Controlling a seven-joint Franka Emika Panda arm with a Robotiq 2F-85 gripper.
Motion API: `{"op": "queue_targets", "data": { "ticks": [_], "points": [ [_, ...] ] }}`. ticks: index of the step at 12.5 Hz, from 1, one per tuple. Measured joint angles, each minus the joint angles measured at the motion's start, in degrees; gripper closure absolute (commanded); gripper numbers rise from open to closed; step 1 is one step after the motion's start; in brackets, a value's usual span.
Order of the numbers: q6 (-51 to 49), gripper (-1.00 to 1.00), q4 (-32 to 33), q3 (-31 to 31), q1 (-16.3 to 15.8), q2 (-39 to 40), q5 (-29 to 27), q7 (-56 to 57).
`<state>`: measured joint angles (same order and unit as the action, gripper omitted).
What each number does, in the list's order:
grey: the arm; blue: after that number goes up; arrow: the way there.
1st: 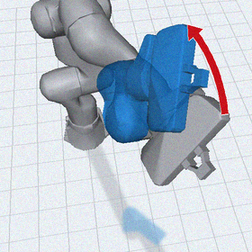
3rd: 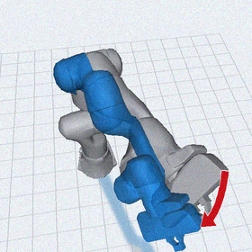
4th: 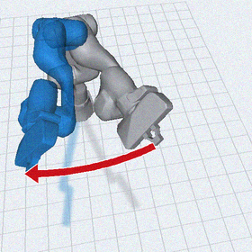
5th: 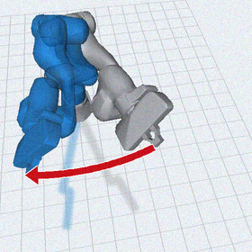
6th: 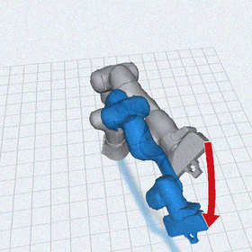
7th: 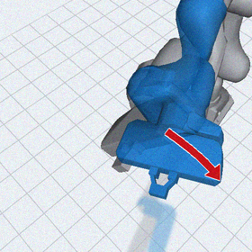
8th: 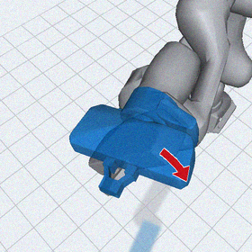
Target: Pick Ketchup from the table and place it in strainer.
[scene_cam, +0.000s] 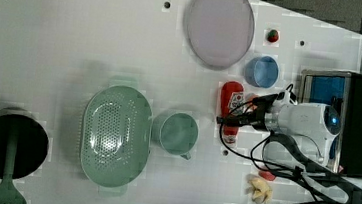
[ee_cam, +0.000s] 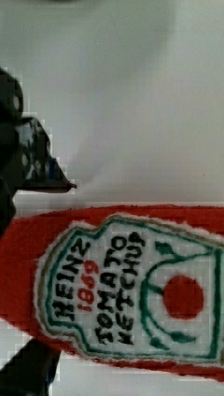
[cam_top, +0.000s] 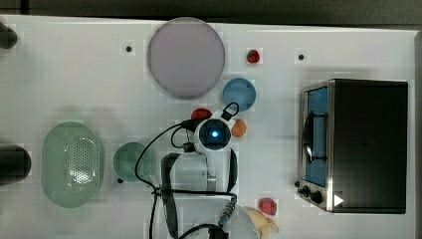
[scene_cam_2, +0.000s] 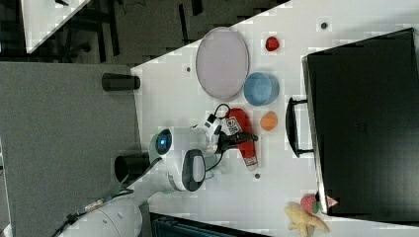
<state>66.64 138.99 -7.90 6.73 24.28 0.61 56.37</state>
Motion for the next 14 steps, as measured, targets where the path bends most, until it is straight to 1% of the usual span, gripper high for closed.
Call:
{"op": "queue_targets", "data": {
  "ticks": [1,4,6,9,14],
  "points": [
    [0.0,-0.21,-0.2,0.1,-0.2,0.0,-0.2,0.0],
    [0.0,-0.21,-0.6,0.4,0.0,-0.4,-0.2,0.0],
    [-1.5,-0.21,-0.1,0.4,0.1,-2.2,-0.1,0.1],
    [-8.8,-0.21,0.0,-0.5,0.6,-10.5,-0.2,0.2],
    [-25.5,-0.21,-2.9,-2.2,0.9,-28.0,-0.3,-1.7]
  ]
}}
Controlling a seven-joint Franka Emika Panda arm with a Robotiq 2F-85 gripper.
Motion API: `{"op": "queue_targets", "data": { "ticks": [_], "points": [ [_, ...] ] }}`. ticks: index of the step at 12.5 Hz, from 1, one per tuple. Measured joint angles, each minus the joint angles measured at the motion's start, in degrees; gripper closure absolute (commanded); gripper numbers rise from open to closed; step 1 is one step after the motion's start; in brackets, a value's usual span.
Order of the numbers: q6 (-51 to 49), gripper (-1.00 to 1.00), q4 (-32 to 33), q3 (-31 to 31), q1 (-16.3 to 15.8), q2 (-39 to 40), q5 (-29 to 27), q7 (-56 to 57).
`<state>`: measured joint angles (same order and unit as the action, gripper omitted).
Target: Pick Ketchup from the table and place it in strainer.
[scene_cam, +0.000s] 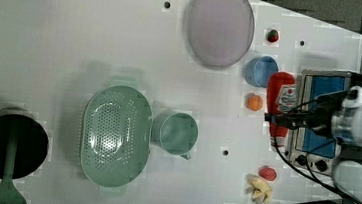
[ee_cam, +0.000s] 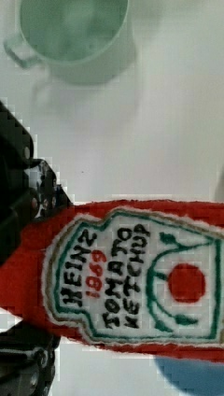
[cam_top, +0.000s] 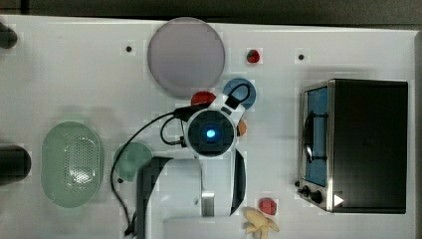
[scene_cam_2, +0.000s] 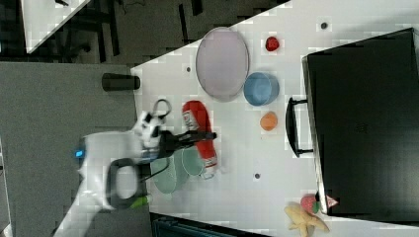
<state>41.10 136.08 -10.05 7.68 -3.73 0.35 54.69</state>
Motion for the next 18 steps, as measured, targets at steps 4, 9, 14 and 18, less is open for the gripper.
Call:
{"op": "queue_targets", "data": {
  "ticks": [4,9,14,18],
  "points": [
    [-7.0,-0.21,-4.5,-7.9,0.0,-7.4,-0.1,-8.0],
    [-7.7,-0.21,-5.8,-21.7,-2.8,-5.0,-2.2,-24.4],
    [0.8,-0.21,-5.6,-32.1,-4.7,1.8,-1.9,-40.9],
    [9.4,-0.21,-6.3,-34.7,-5.4,10.5,-2.2,-50.4]
  ]
}}
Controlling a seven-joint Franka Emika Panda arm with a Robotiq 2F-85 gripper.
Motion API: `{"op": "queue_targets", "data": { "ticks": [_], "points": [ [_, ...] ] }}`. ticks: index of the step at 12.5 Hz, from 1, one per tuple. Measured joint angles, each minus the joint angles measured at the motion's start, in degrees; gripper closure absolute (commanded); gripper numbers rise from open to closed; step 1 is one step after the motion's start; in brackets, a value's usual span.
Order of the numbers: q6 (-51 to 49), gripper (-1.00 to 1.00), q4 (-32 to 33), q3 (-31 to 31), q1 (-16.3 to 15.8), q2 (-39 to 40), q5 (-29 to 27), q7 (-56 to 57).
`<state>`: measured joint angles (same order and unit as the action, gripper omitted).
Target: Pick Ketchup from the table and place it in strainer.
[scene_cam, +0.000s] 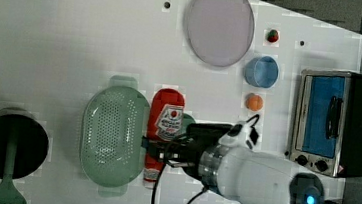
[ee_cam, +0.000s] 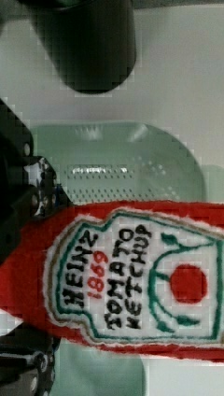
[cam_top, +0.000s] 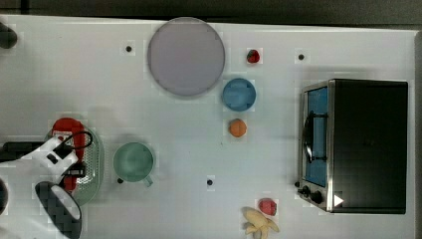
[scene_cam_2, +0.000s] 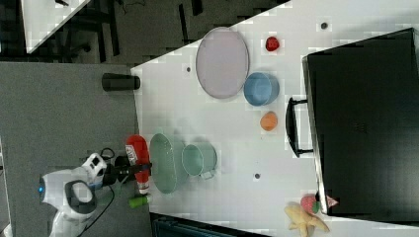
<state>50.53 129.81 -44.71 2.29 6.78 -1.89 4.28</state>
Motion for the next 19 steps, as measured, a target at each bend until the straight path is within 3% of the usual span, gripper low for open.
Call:
{"op": "queue_targets", "data": {
  "ticks": [5,8,10,14,19],
  "points": [
    [9.5,-0.27,0.6,0.4,0.3,11.4,0.1,-3.3],
    [13.4,-0.90,0.1,0.7,0.6,17.2,4.2,-4.4],
    [14.8,-1.00,0.6,0.8,0.7,18.1,4.4,-4.6],
    [8.2,-1.00,0.7,0.9,1.2,12.6,4.7,-7.3],
    [-15.6,-1.00,-6.7,1.8,5.3,-4.3,4.3,-7.8]
  ]
}}
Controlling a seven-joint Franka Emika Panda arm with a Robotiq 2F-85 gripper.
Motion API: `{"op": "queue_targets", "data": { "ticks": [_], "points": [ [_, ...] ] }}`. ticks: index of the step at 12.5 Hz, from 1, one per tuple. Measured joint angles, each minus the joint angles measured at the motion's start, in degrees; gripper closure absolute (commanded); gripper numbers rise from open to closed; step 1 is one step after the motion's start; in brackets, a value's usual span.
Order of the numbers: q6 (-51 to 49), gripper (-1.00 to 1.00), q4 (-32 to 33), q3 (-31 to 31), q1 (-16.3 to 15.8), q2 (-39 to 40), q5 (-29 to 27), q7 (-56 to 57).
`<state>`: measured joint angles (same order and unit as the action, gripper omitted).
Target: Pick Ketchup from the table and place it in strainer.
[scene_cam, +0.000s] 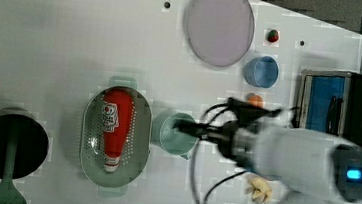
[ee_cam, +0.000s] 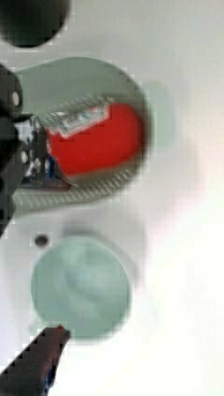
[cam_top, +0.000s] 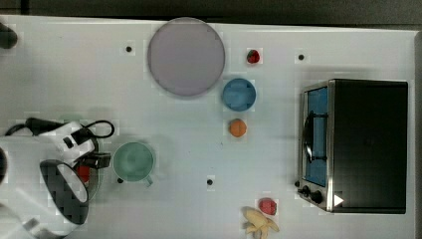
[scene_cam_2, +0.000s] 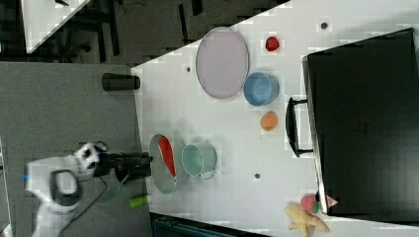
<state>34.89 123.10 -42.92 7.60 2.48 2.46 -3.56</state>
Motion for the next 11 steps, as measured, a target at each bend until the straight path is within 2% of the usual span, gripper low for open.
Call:
{"op": "queue_targets", "data": {
  "ticks": [2,5,11],
  "points": [
    [-7.9,-1.00,-5.6,2.3,2.3,-4.6,-3.6,0.0],
    [-16.1,-1.00,-10.9,10.2,3.5,-8.8,-6.1,0.0],
    [-20.3,-1.00,-12.4,30.6,6.1,-9.9,-6.6,3.6]
  ]
}}
